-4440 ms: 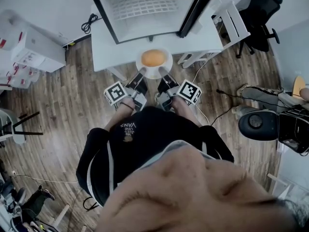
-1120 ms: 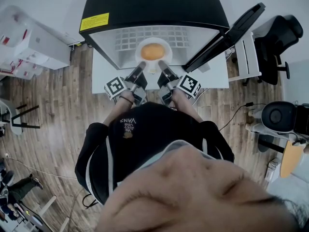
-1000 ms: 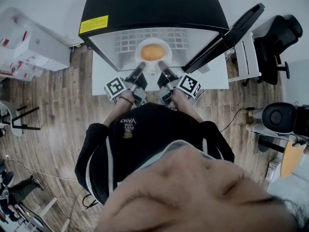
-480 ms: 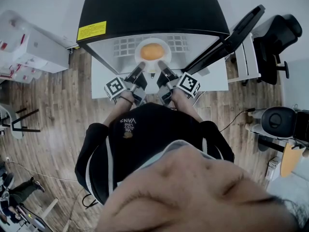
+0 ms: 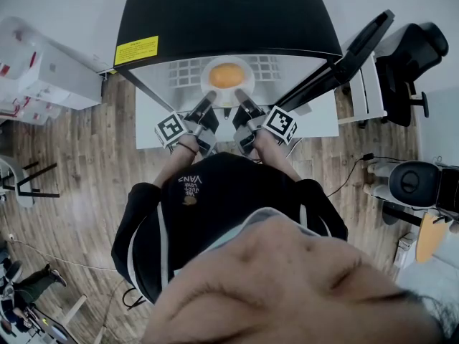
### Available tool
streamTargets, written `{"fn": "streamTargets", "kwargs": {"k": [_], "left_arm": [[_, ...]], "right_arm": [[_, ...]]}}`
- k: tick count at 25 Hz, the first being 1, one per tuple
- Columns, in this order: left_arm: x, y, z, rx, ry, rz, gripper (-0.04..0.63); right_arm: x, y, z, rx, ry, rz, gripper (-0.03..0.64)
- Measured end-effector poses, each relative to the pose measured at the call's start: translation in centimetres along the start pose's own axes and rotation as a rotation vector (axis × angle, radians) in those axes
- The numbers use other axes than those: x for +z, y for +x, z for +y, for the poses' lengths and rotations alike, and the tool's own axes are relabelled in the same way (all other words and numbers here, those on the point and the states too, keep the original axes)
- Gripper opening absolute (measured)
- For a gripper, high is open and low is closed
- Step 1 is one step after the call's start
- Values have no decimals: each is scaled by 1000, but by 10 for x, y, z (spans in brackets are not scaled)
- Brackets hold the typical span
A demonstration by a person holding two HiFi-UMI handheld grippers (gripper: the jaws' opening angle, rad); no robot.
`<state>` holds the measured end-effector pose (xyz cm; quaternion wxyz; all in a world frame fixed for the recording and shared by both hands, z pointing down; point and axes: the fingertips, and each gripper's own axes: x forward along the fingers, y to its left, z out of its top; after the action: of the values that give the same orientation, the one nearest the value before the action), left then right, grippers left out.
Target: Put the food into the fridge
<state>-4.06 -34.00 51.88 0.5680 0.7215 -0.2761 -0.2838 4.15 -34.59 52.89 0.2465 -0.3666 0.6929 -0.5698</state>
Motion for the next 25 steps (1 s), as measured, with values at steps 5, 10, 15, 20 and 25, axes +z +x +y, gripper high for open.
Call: {"fn": "streamTargets", "kwargs": {"k": [5,10,15,20,25], "left_arm": [[2,4,-4,-16,3,8,32],[3,5,-5,-31,-8,7,32],[6,5,-4,-36,-14,-1,32],[8,4,-5,-51,-17,-8,32],[10,-1,-8,-62,-14,-23,32]], "right_arm": [[5,4,2,10,15,-12,28],[9,9,4,20,14,-28,28],[10,13,10,48,-1,-27,28],[13,17,10,55,-11,-34,29],[13,20,7,41,6,-45,32]]}}
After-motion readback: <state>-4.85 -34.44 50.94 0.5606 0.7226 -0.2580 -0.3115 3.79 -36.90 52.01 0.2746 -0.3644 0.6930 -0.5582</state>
